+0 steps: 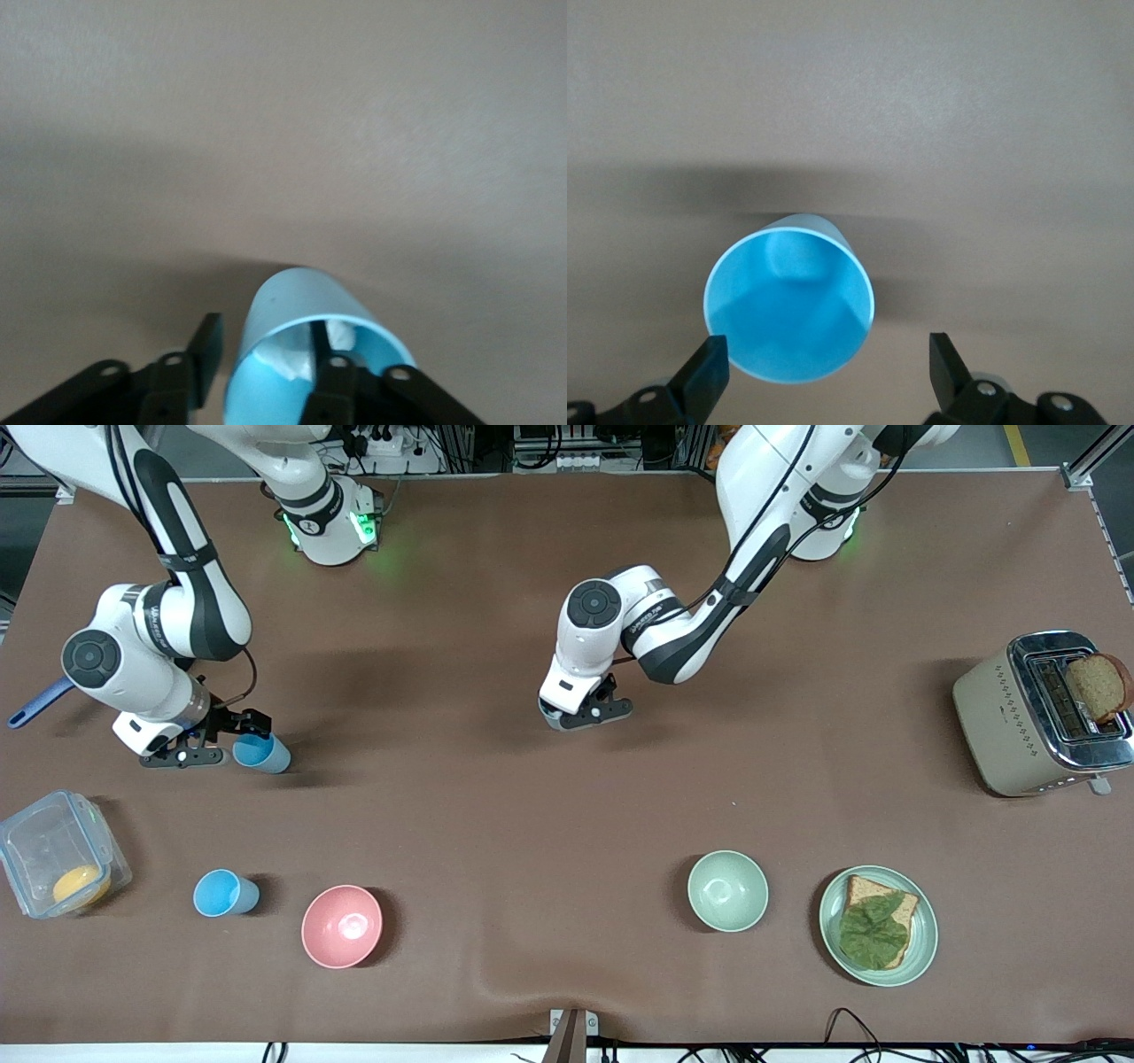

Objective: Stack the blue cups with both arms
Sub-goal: 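Carry the tissue cup with the left gripper to the table center, then release the left gripper and withdraw while the right gripper grasps the cup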

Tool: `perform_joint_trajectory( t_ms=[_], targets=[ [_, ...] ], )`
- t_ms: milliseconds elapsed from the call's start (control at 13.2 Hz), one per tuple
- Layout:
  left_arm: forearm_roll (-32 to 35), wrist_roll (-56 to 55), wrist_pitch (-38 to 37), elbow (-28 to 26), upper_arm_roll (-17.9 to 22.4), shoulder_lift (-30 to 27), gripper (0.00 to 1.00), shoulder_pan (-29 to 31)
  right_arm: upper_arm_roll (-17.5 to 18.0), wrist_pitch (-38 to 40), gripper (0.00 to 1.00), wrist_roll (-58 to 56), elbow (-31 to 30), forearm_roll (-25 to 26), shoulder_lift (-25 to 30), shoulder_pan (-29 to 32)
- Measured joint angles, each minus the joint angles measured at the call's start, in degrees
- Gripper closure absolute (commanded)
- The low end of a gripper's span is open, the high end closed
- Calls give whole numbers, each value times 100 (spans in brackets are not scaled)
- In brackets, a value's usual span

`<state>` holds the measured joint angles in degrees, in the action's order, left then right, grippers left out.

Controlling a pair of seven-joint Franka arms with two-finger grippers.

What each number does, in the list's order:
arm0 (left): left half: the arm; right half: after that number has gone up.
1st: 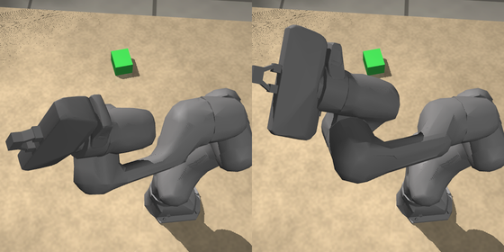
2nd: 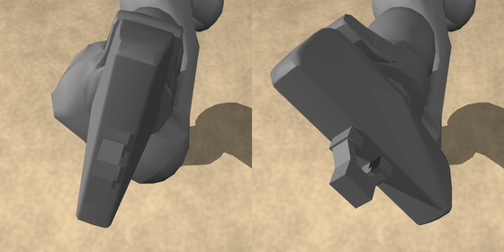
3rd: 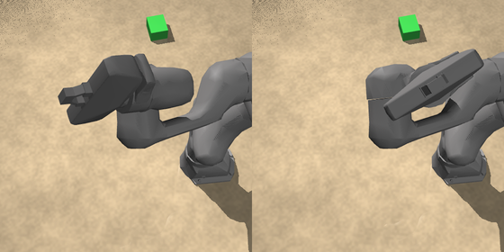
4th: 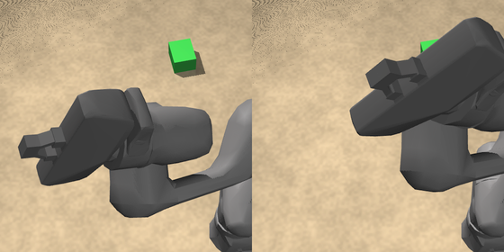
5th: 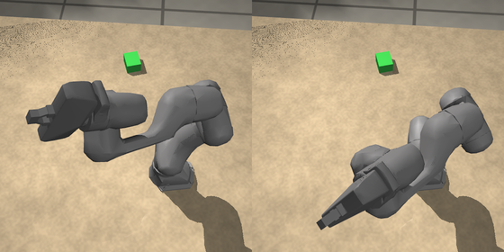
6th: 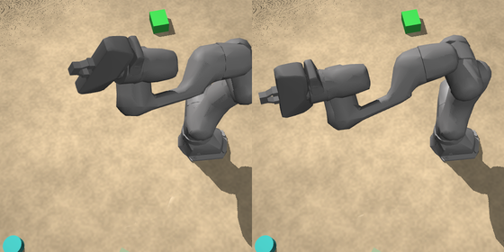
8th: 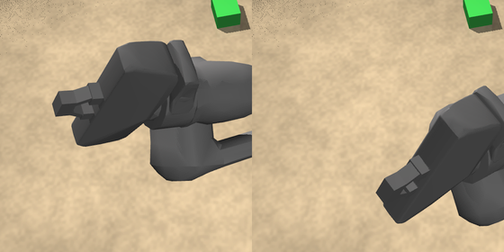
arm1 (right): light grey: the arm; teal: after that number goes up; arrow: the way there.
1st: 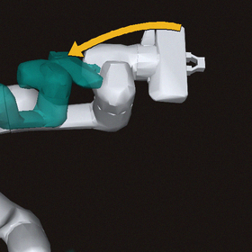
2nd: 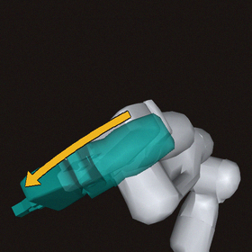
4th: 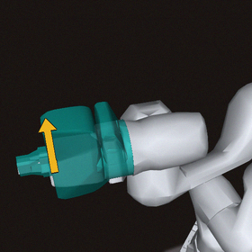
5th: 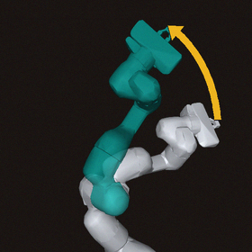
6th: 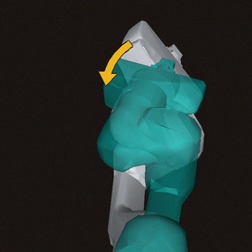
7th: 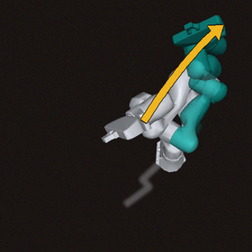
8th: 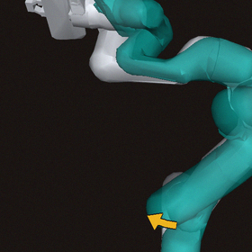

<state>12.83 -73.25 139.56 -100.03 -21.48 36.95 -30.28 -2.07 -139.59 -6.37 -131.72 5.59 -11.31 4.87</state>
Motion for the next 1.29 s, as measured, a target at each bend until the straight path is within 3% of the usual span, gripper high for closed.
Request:
perform_joint_trajectory(
  t_ms=[228,532,608,684,759,1063,1291],
  targets=[
    [11,0,-305,263,17,-451,0,196,-36,-28,0,6,133,0,-121,94],
    [61,761,-1807,927,56,-1461,0,798,-32,-77,0,7,344,-1,-411,108],
    [61,1293,-2040,1067,86,-1663,0,1032,-31,-77,30,7,355,-1,-466,109],
    [61,1840,-2295,1169,106,-1847,0,1325,-33,-79,95,7,356,-1,-521,110],
    [60,2424,-2649,1266,111,-2012,0,1667,-36,-77,100,10,356,-3,-581,112],
    [-570,4775,-4161,1797,153,-2460,0,2984,-39,-9,100,132,355,-7,-703,115],
    [-837,5465,-4465,1876,165,-2730,0,3586,-34,140,100,141,368,-11,-698,115]
  ],
)
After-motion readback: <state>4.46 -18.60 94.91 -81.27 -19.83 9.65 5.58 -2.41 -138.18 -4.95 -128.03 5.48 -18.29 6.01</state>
